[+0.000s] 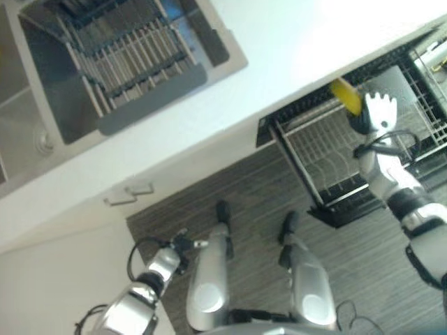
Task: Place the dishes in the dishwasher.
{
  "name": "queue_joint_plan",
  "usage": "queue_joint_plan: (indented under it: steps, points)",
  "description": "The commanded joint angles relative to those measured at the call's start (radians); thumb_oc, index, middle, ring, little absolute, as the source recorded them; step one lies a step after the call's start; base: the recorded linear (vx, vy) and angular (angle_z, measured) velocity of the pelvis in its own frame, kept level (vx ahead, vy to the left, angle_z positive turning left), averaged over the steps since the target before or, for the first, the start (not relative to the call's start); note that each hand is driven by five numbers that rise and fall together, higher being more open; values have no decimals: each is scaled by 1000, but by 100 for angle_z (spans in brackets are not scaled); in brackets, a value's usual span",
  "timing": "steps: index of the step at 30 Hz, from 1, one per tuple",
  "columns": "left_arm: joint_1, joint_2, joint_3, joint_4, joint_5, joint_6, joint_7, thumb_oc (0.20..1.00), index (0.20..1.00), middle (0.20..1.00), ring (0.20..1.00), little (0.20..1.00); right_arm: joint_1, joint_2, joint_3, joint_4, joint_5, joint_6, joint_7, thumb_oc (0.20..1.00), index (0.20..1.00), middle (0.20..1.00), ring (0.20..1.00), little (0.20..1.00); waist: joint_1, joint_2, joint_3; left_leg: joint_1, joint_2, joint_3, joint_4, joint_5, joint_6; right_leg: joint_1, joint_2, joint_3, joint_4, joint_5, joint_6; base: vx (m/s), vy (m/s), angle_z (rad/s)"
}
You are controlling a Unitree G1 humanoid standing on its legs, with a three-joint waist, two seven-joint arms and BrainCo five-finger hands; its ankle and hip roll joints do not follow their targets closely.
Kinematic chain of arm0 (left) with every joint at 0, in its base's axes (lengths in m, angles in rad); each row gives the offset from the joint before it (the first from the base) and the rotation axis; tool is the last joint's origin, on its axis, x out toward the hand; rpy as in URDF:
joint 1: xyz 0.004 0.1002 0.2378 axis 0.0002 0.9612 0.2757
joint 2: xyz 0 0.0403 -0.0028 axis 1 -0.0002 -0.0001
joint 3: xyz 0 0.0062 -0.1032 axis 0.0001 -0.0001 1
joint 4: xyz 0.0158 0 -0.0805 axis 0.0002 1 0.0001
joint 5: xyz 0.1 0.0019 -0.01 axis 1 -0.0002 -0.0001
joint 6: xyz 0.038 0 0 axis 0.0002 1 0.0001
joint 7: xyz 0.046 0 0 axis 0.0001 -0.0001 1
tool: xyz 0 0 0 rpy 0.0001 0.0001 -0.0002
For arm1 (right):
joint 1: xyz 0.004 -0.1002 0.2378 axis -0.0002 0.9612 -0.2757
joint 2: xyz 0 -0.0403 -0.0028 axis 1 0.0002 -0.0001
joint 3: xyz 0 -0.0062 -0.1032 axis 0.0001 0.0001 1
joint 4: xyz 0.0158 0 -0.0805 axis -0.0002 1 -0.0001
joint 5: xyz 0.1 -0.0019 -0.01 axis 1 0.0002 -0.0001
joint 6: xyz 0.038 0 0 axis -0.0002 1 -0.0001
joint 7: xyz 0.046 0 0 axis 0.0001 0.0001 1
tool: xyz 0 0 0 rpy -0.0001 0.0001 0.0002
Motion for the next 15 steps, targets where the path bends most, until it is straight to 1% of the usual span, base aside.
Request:
queue_joint_plan:
  steps: [1,3,6,7,8,10,11,15]
  points:
    - [12,27,-50,6,14,-28,30,1000,1000,1000,1000,1000,-95,-39,-22,-61,-53,14,-151,200,200,200,200,200,27,-11,-35,-38,-10,-64,86,-106,17,-59,-8,54,163,-127,29,-30,14,10]
    - [7,21,-67,-4,-8,-37,51,1000,1000,1000,1000,1000,-96,-21,2,-25,-20,44,-179,200,200,200,200,200,31,-2,-35,-73,-17,-67,90,-103,20,-94,-13,52,174,-124,30,-28,30,5]
    - [1,13,-85,-11,-33,-50,69,1000,1000,1000,1000,1000,-98,-8,10,3,-47,64,-224,200,200,200,200,200,33,10,-35,-115,-28,-73,102,-102,24,-137,-17,52,198,-128,27,5,28,0]
    - [5,9,-92,-11,-39,-53,74,1000,1000,1000,1000,1000,-97,-5,15,12,-59,78,-243,200,200,200,200,200,35,13,-35,-106,-31,-80,112,-129,18,-132,-17,61,216,-156,35,42,13,-4]
    - [5,5,-96,-8,-46,-60,78,1000,1000,1000,1000,1000,-104,-3,20,23,-71,85,-255,200,200,200,200,200,37,17,-35,-117,-35,-83,118,-131,18,-141,-18,61,223,-160,33,41,20,-5]
    - [9,-2,-101,-16,-59,-66,82,1000,1000,1000,1000,1000,-91,-1,33,29,-95,102,-295,200,200,200,200,200,36,29,-35,-135,-37,-81,118,-125,18,-165,-23,61,244,-164,34,-27,41,-3]
    - [7,-8,-109,-17,-64,-76,89,1000,1000,1000,1000,1000,-95,2,42,40,-110,128,-318,200,200,200,200,200,37,35,-35,-150,-42,-83,120,-124,20,-181,-25,60,253,-167,33,-40,38,0]
    - [7,-24,-129,-28,-85,-102,105,1000,1000,1000,1000,1000,-86,3,61,68,-96,177,-357,200,200,200,200,200,36,56,-35,-194,-49,-79,124,-116,23,-235,-35,62,290,-177,33,-50,55,2]
